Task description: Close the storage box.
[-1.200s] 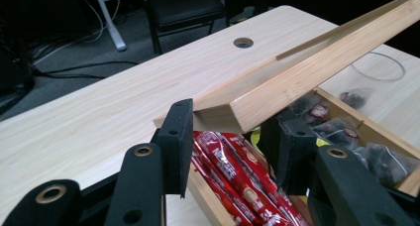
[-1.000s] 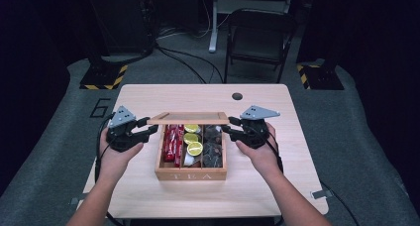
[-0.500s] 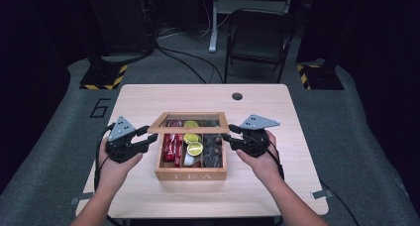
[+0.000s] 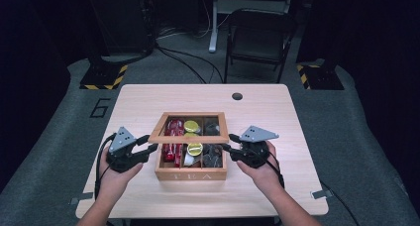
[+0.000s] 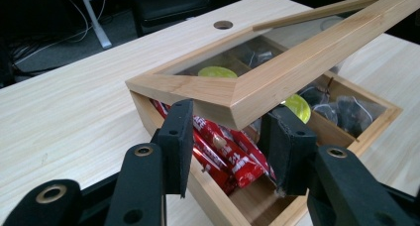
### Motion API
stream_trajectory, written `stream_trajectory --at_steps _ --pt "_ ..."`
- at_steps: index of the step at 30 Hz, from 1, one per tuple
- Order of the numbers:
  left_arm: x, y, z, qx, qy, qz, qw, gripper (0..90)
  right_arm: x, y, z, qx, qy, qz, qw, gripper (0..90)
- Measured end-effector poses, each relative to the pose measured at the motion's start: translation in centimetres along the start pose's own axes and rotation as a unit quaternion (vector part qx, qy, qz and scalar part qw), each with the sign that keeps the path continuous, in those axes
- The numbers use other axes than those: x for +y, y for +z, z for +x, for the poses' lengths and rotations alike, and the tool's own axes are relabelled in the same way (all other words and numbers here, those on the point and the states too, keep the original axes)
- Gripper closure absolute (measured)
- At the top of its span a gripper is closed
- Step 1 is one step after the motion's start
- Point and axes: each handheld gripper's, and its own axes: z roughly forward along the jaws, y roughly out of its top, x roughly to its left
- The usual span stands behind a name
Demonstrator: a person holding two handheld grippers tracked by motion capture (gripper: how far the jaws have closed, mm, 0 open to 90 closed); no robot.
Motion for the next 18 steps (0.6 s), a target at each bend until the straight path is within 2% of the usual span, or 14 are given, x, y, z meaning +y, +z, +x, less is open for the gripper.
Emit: stream_trajectory --at_steps 5,18 --pt "-0.8 0.0 -0.3 -0.002 -0.002 0.001 1.0 57.0 -0.6 -0.1 0.3 0.004 -0.007 0.007 0.9999 57.7" --pt "-3.3 0.4 -0.9 -0.013 -0.016 0.009 0.9998 57.0 -2.9 0.0 1.3 0.01 -0.006 0.018 0.9998 57.7"
